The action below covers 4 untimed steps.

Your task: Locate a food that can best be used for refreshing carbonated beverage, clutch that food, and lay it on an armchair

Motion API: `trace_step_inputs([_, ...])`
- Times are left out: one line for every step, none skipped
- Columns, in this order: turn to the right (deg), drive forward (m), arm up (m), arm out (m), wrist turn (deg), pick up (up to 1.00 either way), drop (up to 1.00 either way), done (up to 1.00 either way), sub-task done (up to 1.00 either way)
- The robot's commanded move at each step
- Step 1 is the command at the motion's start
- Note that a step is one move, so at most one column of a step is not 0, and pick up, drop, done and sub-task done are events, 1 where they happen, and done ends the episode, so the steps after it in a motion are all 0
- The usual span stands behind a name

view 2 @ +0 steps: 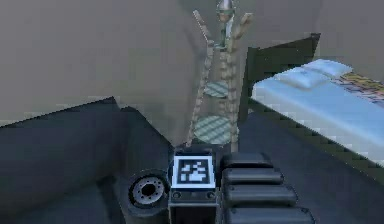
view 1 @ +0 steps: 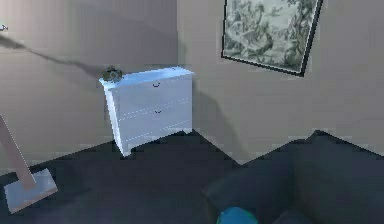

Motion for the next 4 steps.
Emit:
trace_step_inputs([-21.0, 0.0, 0.0, 0.0, 0.0, 0.0, 0.0, 0.0, 0.0])
trace_step_inputs([0.0, 0.0, 0.0, 0.48, 0.0, 0.0, 0.0, 0.0, 0.0])
trace_step_inputs([0.0, 0.0, 0.0, 0.0, 39.0, 0.0, 0.0, 0.0, 0.0])
trace_step_inputs([0.0, 0.0, -0.38, 0.0, 0.0, 0.0, 0.0, 0.0, 0.0])
